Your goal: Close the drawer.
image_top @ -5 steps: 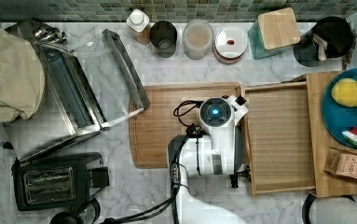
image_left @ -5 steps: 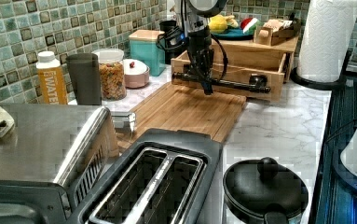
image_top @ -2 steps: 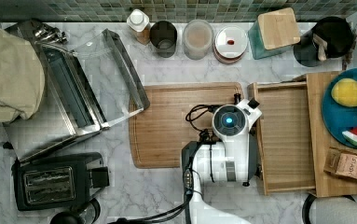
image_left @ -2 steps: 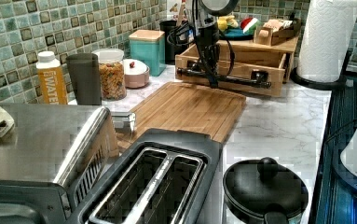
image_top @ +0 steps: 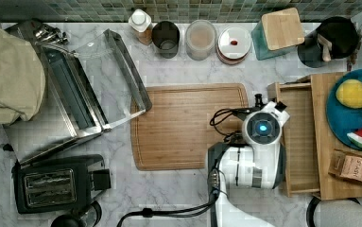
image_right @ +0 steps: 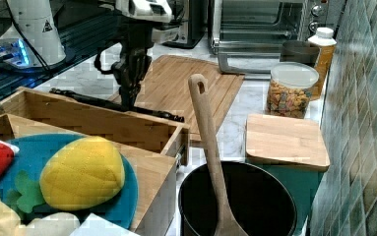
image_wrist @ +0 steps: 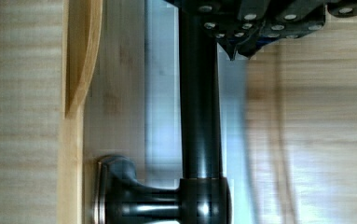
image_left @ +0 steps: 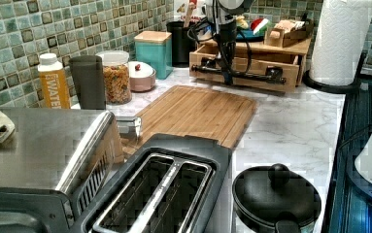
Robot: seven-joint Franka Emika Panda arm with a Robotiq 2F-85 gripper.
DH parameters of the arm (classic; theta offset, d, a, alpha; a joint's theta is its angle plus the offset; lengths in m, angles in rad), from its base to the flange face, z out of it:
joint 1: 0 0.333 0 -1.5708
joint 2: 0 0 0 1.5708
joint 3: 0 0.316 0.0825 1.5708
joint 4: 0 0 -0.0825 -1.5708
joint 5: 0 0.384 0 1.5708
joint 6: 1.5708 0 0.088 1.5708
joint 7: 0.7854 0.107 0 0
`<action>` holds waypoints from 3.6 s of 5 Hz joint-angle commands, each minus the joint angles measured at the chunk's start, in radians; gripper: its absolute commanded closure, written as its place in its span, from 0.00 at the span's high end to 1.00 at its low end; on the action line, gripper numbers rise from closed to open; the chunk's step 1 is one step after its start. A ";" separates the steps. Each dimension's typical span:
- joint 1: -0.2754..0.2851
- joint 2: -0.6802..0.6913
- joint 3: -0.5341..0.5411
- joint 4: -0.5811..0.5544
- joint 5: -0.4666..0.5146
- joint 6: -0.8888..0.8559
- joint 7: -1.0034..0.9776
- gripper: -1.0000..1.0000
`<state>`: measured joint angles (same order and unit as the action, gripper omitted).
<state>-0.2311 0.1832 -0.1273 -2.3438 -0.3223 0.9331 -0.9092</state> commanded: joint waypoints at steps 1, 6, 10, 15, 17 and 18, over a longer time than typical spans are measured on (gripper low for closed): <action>-0.258 0.142 -0.124 0.250 0.141 0.084 -0.291 0.00; -0.267 0.174 -0.194 0.391 0.374 -0.070 -0.663 0.00; -0.260 0.175 -0.201 0.391 0.378 -0.070 -0.665 0.00; -0.260 0.175 -0.201 0.391 0.378 -0.070 -0.666 0.00; -0.260 0.175 -0.201 0.391 0.378 -0.070 -0.666 0.00; -0.261 0.175 -0.201 0.391 0.377 -0.070 -0.666 0.00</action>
